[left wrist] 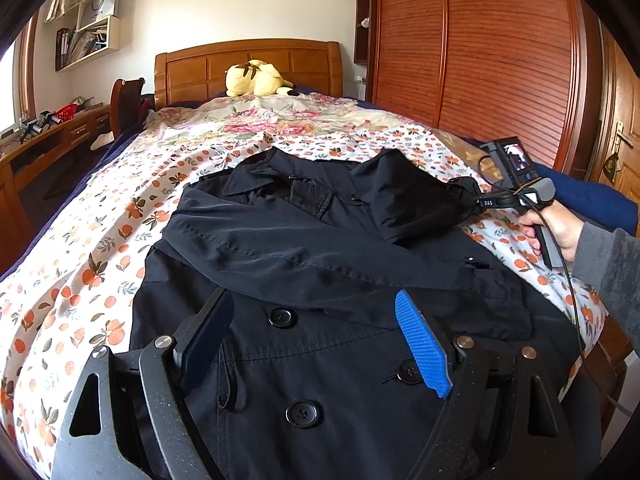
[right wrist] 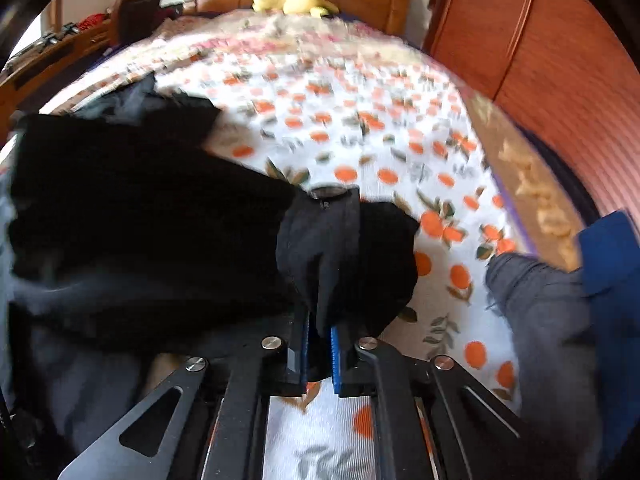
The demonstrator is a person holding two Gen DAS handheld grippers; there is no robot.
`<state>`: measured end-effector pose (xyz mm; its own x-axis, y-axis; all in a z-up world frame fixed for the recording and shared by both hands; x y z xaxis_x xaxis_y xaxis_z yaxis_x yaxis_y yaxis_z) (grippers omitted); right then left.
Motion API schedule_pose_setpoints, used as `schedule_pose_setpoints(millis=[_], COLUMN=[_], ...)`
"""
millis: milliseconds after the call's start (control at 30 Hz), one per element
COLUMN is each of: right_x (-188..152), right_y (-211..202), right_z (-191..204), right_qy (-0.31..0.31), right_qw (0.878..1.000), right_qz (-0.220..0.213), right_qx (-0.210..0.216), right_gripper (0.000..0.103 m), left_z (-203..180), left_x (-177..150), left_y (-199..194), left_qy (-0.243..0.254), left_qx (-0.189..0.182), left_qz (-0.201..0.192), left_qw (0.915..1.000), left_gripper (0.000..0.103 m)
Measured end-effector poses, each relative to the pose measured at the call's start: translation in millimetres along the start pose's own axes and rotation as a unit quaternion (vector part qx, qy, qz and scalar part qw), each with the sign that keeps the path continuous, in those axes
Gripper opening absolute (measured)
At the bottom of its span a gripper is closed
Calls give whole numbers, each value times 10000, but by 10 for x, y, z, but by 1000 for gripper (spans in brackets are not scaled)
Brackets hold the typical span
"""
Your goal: Fold large clothes
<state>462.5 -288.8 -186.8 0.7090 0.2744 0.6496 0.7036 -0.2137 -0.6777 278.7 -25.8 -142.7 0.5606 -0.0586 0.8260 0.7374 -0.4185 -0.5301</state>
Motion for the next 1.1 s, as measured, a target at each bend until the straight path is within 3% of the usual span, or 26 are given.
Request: schedule_pose_setpoints(millis=[233, 500, 800, 867, 1100], right_x=[297, 470, 296, 247, 198], right_y=[-969, -2180, -3063, -3189, -3337], right_z=[16, 493, 1209, 1354, 1471], right_qy=[-114, -664, -1207, -1254, -1325], right_qw=[9969, 9828, 9625, 9597, 9504], right_qz=[-770, -1686, -2093, -2088, -2084], right_qx=[106, 365, 1232, 1401, 1890], right_gripper=[7, 7, 7, 9, 34], left_z=[10, 130, 498, 579, 767], left_x=[5, -12, -81, -95, -152], left_y=[-146, -395, -612, -666, -798], left_qy=[54, 11, -213, -274, -362], left_qx=[-30, -9, 189, 221, 330], left_qz=[-98, -269, -352, -394, -450], left_qw=[9999, 9996, 9990, 9986, 9978], left_gripper=[84, 84, 84, 84, 84])
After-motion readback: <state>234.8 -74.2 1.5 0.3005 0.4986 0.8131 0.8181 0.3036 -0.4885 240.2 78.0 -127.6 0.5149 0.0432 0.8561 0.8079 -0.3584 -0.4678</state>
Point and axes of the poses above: each gripper's, at about its wrist camera, not at the fingertips, and y roughly the way its jaws point, z to its left, x to its top, the point moved 10 cm from there along y, roughly the way its jaws point, and after that the axes turned 14 degrees about -x, right-handed, at the moved point
